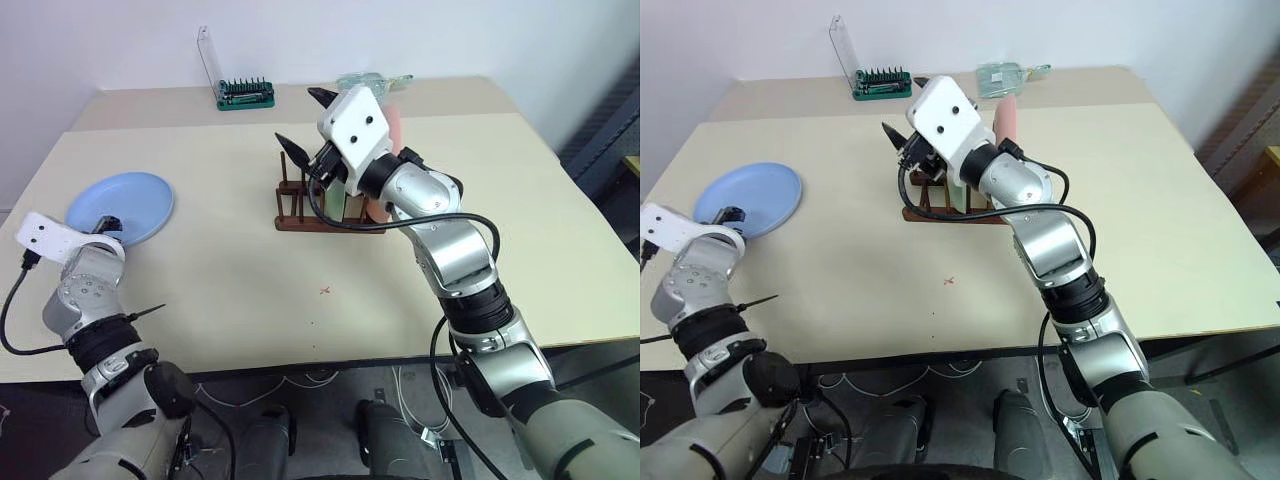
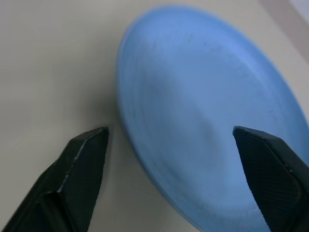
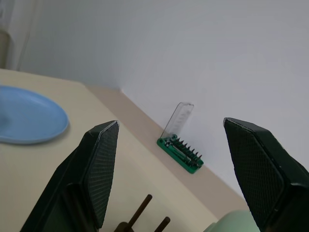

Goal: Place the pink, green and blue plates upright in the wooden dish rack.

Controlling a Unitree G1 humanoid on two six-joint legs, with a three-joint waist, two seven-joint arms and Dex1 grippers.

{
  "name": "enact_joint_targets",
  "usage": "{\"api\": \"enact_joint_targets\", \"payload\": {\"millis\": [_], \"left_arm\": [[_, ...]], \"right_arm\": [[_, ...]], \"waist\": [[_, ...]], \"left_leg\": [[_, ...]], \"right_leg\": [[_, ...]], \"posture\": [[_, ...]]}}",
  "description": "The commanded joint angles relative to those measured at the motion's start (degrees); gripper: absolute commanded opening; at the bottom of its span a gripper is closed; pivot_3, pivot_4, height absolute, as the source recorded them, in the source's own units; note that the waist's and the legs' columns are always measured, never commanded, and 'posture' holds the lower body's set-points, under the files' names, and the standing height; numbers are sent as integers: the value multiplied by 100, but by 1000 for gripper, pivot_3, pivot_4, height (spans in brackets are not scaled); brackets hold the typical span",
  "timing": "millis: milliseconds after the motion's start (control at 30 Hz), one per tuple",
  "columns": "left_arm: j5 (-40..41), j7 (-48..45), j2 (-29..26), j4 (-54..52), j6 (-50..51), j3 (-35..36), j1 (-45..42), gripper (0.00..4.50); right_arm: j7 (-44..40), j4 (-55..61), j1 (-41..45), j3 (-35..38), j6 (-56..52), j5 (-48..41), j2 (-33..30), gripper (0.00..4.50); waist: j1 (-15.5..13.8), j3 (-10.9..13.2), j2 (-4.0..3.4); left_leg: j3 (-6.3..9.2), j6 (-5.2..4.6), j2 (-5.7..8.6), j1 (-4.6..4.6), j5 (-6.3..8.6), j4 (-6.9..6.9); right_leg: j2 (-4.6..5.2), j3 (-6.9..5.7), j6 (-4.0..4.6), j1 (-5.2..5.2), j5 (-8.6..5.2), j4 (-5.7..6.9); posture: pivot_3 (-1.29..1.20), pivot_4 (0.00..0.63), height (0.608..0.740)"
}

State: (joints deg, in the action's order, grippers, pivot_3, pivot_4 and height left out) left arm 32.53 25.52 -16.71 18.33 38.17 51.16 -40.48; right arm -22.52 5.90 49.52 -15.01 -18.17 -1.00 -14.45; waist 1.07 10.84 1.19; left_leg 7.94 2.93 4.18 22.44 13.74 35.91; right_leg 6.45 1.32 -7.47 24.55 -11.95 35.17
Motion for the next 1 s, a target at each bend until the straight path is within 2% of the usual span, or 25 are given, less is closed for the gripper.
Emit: {"api": "enact_joint_targets", "payload": {"millis": [33,167,200,333,433,533,600,633,667,800,1000], "left_arm": [[250,228,-100,65,-137,146,-196,2432],[283,199,-118,13,-188,-32,-181,349],[280,113,-116,-68,-214,-127,-192,79],[283,-437,-158,-689,-439,-682,-271,79],[84,-1028,-202,-1401,-762,-1400,-265,79],[-147,-1091,-166,-2199,-599,-2231,-422,79],[-117,-867,3,-2697,-261,-2646,-710,0],[-88,-772,71,-2810,-140,-2711,-800,0],[-113,-691,109,-2922,72,-2845,-893,0],[-179,-312,275,-3213,715,-3101,-1257,0],[-114,100,534,-3449,1446,-3174,-1739,0]], "right_arm": [[-19,119,30,99,150,87,55,3560],[-25,121,-8,106,141,154,65,3560],[-31,119,-22,97,143,171,66,3560],[-136,32,-13,-34,322,393,-24,3560],[-271,-149,52,-236,725,759,-200,3560],[-466,-400,171,-523,1346,1138,-367,3560],[-566,-654,345,-765,1917,1474,-485,4079],[-596,-760,405,-825,2106,1583,-511,4375],[-497,-940,515,-908,2349,1813,-536,4477],[-300,-1532,866,-1080,3002,2310,-492,4477],[167,-2291,1332,-1094,3358,2964,-331,4477]], "waist": [[2,0,2],[0,-1,2],[-1,-1,2],[-14,1,7],[-10,3,17],[-8,4,17],[-15,5,19],[-17,5,19],[-10,5,19],[58,6,18],[130,11,24]], "left_leg": [[0,0,0,0,0,0],[0,1,0,0,0,-1],[0,1,0,0,-1,-1],[-1,2,1,2,-1,0],[-1,5,1,3,-3,1],[-3,7,1,2,-3,-1],[-3,6,1,3,-3,0],[-3,6,1,4,-3,1],[-3,6,2,4,-3,1],[-7,12,0,-5,-7,-6],[-1,26,-3,-1,-15,-6]], "right_leg": [[0,0,0,0,0,0],[0,0,0,0,0,0],[0,0,0,0,0,0],[0,0,0,-1,0,0],[0,0,1,0,0,-1],[0,1,1,0,0,-2],[0,1,1,-1,0,-2],[0,1,0,-1,0,-3],[0,0,0,-2,0,-5],[0,2,0,-2,0,-4],[-5,2,0,-1,0,-3]], "posture": [[0,150,740],[0,150,740],[0,150,740],[0,150,740],[0,150,740],[0,150,740],[0,150,740],[0,150,740],[0,150,740],[0,150,740],[0,150,740]]}}
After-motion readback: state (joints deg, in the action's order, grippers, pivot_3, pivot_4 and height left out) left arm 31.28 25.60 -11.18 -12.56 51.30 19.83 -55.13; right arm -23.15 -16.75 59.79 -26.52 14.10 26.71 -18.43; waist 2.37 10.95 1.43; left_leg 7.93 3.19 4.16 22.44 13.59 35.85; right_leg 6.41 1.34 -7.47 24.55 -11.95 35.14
